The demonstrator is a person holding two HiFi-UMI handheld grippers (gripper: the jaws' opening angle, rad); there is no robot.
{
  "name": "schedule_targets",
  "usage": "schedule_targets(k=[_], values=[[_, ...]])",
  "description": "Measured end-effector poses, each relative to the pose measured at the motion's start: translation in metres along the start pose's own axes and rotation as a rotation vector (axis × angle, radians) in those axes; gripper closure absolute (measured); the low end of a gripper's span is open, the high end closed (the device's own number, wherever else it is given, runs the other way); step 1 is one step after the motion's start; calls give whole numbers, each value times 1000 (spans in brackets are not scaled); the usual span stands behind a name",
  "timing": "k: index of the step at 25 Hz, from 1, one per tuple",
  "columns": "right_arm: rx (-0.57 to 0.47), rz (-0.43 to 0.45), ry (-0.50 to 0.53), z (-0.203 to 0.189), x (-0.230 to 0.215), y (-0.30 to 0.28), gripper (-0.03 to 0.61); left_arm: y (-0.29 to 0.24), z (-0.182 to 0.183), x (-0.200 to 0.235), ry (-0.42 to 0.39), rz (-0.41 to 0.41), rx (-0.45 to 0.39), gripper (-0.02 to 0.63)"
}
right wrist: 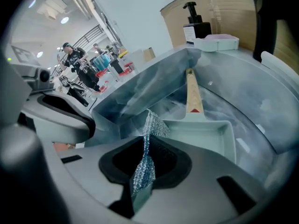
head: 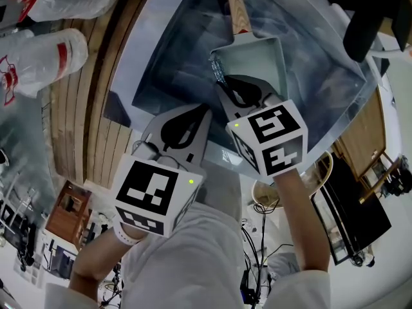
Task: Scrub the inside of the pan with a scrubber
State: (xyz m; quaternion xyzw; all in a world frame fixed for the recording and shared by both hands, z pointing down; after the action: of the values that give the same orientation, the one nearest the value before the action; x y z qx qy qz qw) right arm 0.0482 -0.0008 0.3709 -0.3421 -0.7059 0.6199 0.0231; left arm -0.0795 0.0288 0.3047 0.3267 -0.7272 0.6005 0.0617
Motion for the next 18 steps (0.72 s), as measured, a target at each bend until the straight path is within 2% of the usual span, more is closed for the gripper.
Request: schedule_targets(k=[10,18], values=[[92,38,21,-38,12,7,532,4,-7,1,7,3,-3,609],[12,43,-61,-18,5,2,532,9,-11,1,9,6,-7,607]])
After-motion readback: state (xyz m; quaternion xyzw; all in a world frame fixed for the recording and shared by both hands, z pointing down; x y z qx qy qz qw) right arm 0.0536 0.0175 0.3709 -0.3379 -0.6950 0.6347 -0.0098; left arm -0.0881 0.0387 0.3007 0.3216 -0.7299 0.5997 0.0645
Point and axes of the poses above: the fingertips, and each gripper's own axes: y backward along the fingers, x to its left, z out of its top, the point moved 9 cm from there along y, backward along the fingers, and after that the axes turned 14 degrees about x, right-handed, at the moved point
